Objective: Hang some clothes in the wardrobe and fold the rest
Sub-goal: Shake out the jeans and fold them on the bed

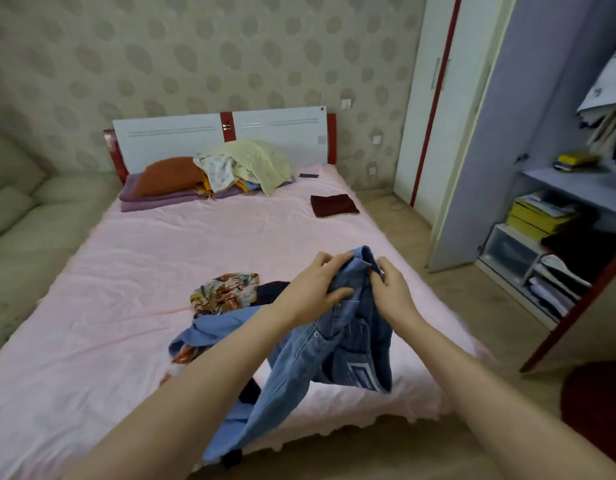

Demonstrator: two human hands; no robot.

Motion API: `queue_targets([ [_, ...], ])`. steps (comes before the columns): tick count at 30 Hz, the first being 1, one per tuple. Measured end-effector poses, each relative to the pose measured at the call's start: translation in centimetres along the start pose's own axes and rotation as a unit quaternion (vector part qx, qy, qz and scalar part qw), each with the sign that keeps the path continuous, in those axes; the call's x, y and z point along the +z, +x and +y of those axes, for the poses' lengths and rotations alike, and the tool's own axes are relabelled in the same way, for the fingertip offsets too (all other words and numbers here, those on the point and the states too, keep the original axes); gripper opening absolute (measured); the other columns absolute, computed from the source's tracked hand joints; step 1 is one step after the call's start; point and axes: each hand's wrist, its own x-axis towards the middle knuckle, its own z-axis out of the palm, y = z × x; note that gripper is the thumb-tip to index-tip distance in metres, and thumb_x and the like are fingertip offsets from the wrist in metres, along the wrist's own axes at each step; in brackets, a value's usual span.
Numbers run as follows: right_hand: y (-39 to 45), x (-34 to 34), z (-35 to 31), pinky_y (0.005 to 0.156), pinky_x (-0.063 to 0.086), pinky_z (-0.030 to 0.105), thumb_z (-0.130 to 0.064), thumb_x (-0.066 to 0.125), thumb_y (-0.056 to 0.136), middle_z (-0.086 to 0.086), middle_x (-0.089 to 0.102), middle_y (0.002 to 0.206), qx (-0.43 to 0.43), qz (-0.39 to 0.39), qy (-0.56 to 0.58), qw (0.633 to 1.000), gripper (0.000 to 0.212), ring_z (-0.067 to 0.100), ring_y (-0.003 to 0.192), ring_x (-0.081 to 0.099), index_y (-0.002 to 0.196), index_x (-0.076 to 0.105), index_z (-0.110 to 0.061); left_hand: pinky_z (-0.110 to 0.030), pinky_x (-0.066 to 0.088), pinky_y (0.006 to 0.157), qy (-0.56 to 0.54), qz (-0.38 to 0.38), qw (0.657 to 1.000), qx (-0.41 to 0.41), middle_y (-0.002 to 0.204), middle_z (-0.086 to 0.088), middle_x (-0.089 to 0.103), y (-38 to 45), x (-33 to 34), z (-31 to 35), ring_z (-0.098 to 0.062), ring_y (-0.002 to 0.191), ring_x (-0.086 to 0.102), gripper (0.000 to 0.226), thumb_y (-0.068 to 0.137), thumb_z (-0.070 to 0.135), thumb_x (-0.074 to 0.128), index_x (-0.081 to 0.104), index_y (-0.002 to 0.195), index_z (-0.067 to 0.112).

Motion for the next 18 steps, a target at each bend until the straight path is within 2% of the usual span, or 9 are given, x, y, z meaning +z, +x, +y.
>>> queue_targets([
  [3,-1.8,-6.6,3.3,0.067,0.043,0.042,-0.012,0.042,0.097,0.01,0.055,0.076,0.026,0.08,-0.055,0.995,0.016,0.026,0.073,0.051,0.082,0.046,-0.007,-0.028,0.039,0.089,-0.013,-0.043,0.998,0.039,0.127,-0.008,0.041,2.8,4.6,4.6,-0.026,0.107,0.054,0.058,0.093,0.033,0.058,0.036,0.144,0.022],
  [5,-3.5,-10.9,4.7,0.065,0.037,0.038,-0.01,0.044,0.096,-0.002,0.049,0.067,0.038,0.128,-0.098,0.986,0.027,0.02,0.07,0.046,0.072,0.041,-0.021,-0.028,0.038,0.09,-0.017,-0.059,0.996,0.061,0.126,-0.01,0.042,4.3,7.2,7.9,-0.027,0.106,0.054,0.05,0.093,0.033,0.058,0.045,0.138,0.017],
  [8,-6.4,-16.7,5.7,0.063,0.034,0.036,-0.01,0.045,0.095,-0.007,0.041,0.062,0.049,0.174,-0.143,0.973,0.034,0.016,0.062,0.04,0.067,0.033,-0.026,-0.03,0.04,0.087,-0.035,-0.068,0.991,0.113,0.113,-0.01,0.048,5.8,10.2,12.8,-0.028,0.101,0.054,0.028,0.093,0.028,0.058,0.059,0.116,0.012],
  [10,-7.5,-19.4,5.8,0.059,0.031,0.035,-0.009,0.045,0.094,-0.005,0.04,0.06,0.043,0.182,-0.155,0.97,0.033,0.015,0.058,0.038,0.067,0.033,-0.023,-0.032,0.041,0.078,-0.064,-0.048,0.987,0.139,0.095,-0.003,0.047,6.5,11.1,15.0,-0.029,0.094,0.054,0.01,0.093,0.023,0.055,0.059,0.093,0.014],
  [12,-8.2,-21.2,5.3,0.055,0.028,0.03,-0.006,0.044,0.094,-0.005,0.04,0.059,0.036,0.181,-0.164,0.969,0.032,0.011,0.055,0.037,0.067,0.034,-0.02,-0.033,0.04,0.069,-0.054,0.006,0.988,0.146,0.085,0.002,0.046,7.0,11.5,16.5,-0.027,0.089,0.055,0.013,0.095,0.025,0.051,0.057,0.085,0.018],
  [15,-8.3,-22.0,4.5,0.055,0.031,0.025,-0.01,0.044,0.097,-0.001,0.044,0.064,0.015,0.151,-0.16,0.975,0.027,0.012,0.059,0.041,0.071,0.039,-0.015,-0.032,0.043,0.068,-0.034,0.11,0.983,0.141,0.093,0.003,0.065,7.5,11.6,16.5,-0.023,0.091,0.06,0.017,0.097,0.027,0.048,0.064,0.095,0.021],
  [18,-8.1,-20.5,4.7,0.065,0.039,0.034,-0.023,0.048,0.098,0.001,0.054,0.075,0.007,0.084,-0.16,0.983,0.019,0.015,0.069,0.05,0.083,0.048,-0.012,-0.033,0.049,0.078,-0.136,0.156,0.971,0.121,0.099,0.002,0.072,6.8,11.7,14.7,-0.02,0.089,0.064,0.021,0.097,0.02,0.049,0.068,0.106,0.018],
])
